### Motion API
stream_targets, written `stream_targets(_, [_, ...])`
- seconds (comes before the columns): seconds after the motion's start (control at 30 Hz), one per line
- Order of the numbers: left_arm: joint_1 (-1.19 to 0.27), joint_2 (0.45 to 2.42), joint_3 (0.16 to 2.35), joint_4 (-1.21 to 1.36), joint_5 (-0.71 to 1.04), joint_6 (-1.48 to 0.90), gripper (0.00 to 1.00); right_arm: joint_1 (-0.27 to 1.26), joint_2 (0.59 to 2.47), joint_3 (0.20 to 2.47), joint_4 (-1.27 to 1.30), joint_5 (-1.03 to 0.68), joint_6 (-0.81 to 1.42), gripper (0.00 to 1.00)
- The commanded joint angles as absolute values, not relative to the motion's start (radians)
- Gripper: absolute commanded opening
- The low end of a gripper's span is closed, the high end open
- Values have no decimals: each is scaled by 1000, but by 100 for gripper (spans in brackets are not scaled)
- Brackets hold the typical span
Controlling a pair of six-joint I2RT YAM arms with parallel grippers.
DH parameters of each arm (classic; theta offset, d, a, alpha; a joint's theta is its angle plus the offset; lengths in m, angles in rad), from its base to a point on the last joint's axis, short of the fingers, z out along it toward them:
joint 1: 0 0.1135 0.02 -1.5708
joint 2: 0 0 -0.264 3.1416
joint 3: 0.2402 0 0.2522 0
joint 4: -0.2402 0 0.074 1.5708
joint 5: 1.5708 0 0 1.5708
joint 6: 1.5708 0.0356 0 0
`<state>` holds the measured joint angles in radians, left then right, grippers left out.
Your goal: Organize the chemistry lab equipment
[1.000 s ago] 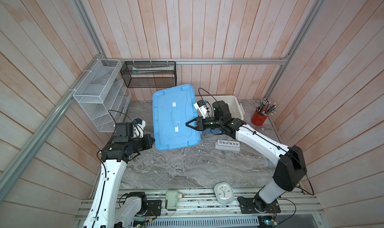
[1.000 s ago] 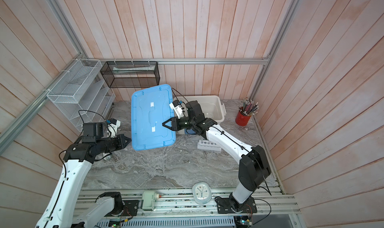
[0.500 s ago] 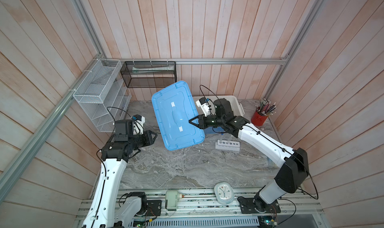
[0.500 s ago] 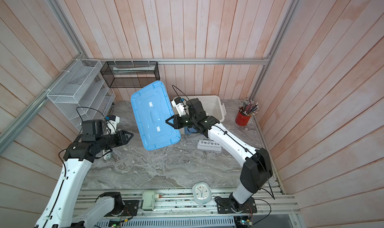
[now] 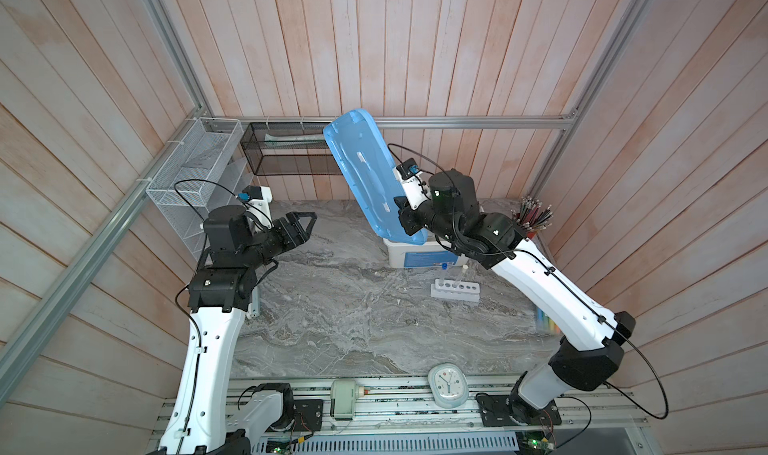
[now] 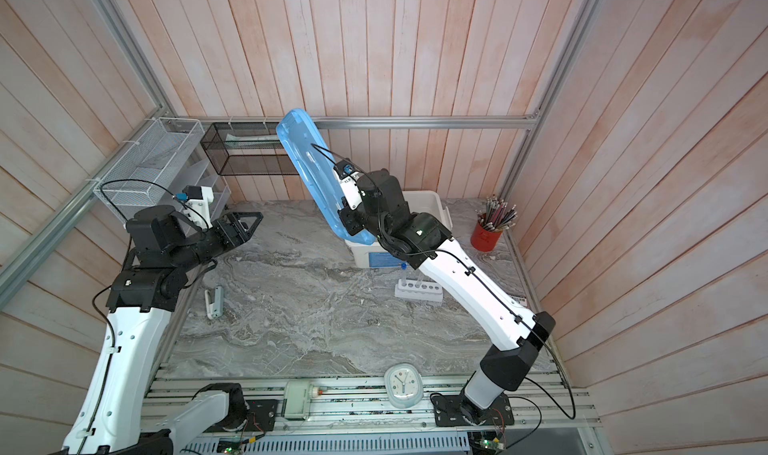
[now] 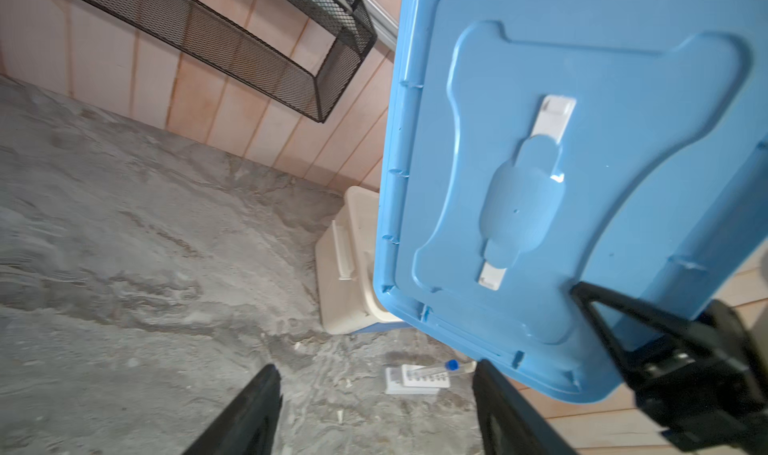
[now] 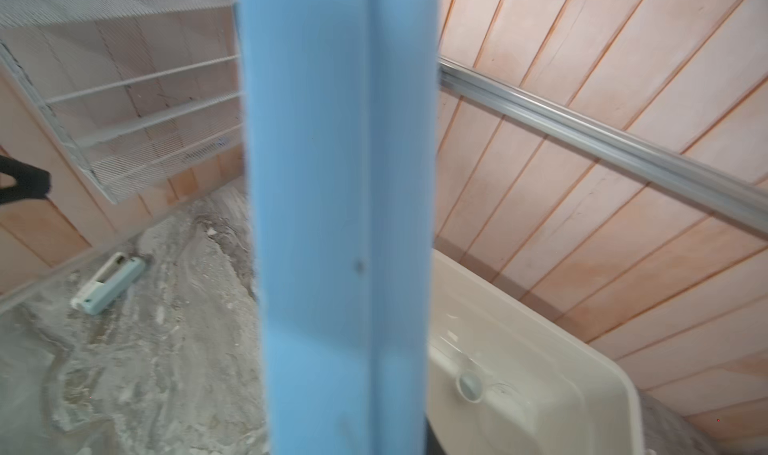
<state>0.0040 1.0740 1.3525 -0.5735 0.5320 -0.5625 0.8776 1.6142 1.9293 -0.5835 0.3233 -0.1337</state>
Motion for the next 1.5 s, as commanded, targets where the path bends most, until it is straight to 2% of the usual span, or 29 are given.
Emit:
stream_targets(0.0, [-13, 1079, 1393, -434, 595, -662, 75, 919, 1581, 1927, -547, 664, -328, 0])
stream_targets(0.17, [-18, 1102, 1423, -408, 591, -701, 79, 958, 1533, 1687, -199, 969, -658, 0])
stream_targets(0.27, [-18, 1100, 1409, -365, 575, -732, 100, 981, 1494, 1576, -80, 1000, -745, 0])
stream_targets(0.57, [-26, 1152, 1356, -188, 612, -919, 100, 1072, 1392, 1295, 365, 1065, -1138, 0])
stream_targets(0.8, [-67, 1193, 1333, -141, 612, -960, 100, 1103, 1384, 1204, 492, 1064, -1268, 0])
stream_targets(1.0, [-67, 1209, 1345, -122, 612, -945, 100, 1131, 1380, 1184, 472, 1044, -1270, 0])
stream_targets(1.47, [-74, 1277, 1341, -44, 738, -966, 100, 1168, 1390, 1165, 456, 1015, -1258, 0])
